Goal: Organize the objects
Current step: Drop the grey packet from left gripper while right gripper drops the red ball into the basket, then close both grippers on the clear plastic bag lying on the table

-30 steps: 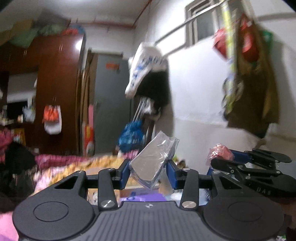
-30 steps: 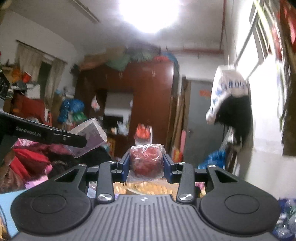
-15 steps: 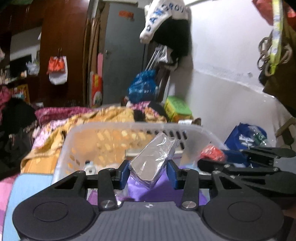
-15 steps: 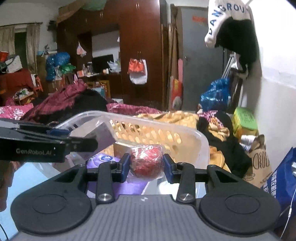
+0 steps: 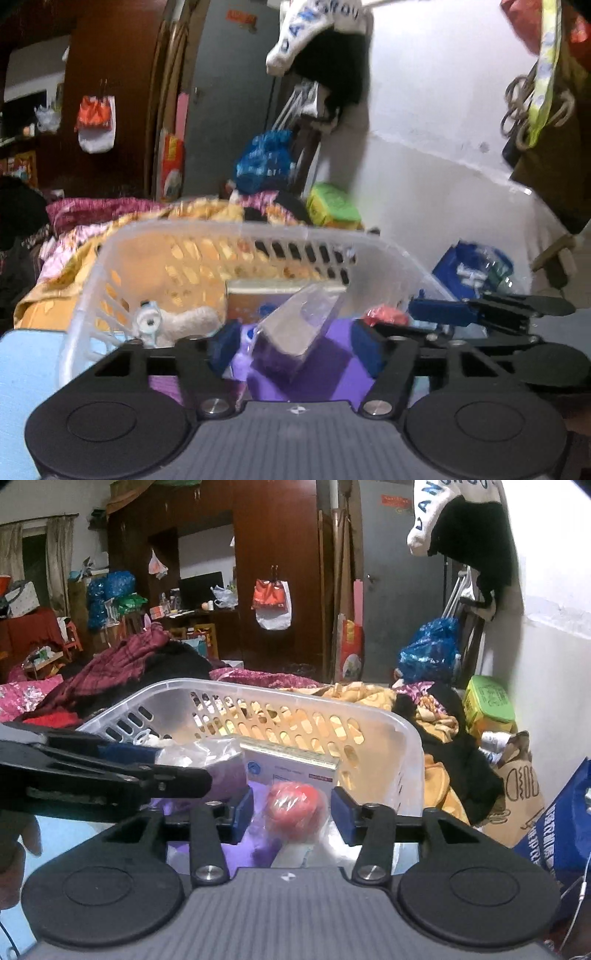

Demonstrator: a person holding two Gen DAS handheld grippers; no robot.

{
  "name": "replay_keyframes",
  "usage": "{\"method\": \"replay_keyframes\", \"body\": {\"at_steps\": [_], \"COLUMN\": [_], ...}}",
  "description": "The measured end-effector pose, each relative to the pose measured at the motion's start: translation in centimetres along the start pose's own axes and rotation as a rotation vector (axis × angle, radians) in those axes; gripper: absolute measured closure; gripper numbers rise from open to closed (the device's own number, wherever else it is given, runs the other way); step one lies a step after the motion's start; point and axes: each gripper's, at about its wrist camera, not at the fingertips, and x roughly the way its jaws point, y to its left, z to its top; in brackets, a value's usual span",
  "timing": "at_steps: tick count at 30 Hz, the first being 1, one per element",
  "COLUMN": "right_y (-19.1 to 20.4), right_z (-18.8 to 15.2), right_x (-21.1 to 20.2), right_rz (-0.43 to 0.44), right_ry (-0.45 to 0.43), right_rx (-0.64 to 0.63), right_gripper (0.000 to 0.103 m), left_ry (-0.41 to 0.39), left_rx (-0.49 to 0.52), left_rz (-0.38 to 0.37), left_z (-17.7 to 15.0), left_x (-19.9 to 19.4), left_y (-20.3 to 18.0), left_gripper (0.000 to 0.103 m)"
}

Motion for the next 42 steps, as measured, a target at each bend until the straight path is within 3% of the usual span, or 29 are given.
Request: {"method": "replay_keyframes", "body": {"at_steps": [1,3,6,10,14,16,17,21,26,29,33,40,42], "right_y": [-0.1,-0.5,-0.7,-1.2,-2.7,-3.1,-3.2,-2.9,-3.0,-2.8,-2.4,-0.2,0.4], "right_z": [0.2,0.2,-0.8,-3.4,-4.6,-4.7,-4.7,-5.9,-7.9,-8.8,-9.1,-9.9,-10.0], "right_x": [-0.1,-1.2,-4.2,-8.4,-10.8,-11.2,-11.1,-8.5,-3.0,-0.5,0.6,0.5,0.2], "right_rz": [-0.005,-0.011,0.001,0.019,0.080,0.063,0.048,0.048,0.075,0.073,0.101,0.135,0.127], "right_ry": [-0.015,-0.070,-0.176,-0.320,-0.348,-0.333,-0.313,-0.186,0.043,0.120,0.126,0.149,0.145], "right_rx": [-0.004,-0.010,-0.014,0.003,0.094,0.126,0.134,0.127,0.129,0.131,0.123,0.043,0.017], "right_gripper": [0.042,0.021,0.005,0.000,0.000,0.000,0.000,0.000,0.000,0.001,0.005,0.012,0.019], "left_ry": [-0.026,-0.075,-0.126,-0.160,-0.159,-0.150,-0.134,-0.069,0.052,0.072,0.085,0.108,0.109], "left_rx": [0.002,0.014,0.062,0.126,0.180,0.173,0.176,0.153,0.032,0.023,-0.022,0.001,0.017], "left_rz": [-0.002,-0.003,0.005,0.048,0.109,0.120,0.125,0.127,0.055,0.063,0.014,-0.008,-0.006], "left_z": [0.0,-0.2,-0.9,-2.4,-2.0,-1.8,-1.9,-4.4,-8.1,-9.1,-9.4,-10.6,-10.8], "left_x": [-0.8,-2.4,-5.8,-10.5,-15.4,-16.9,-17.0,-14.0,-7.7,-5.5,-4.0,-2.7,-2.7], "left_y": [0.1,0.0,-0.3,-0.2,0.2,0.6,0.9,2.6,6.2,7.4,8.8,8.8,8.6], "left_gripper": [0.026,0.024,0.020,0.020,0.019,0.005,0.004,0.004,0.008,0.010,0.010,0.010,0.010]}}
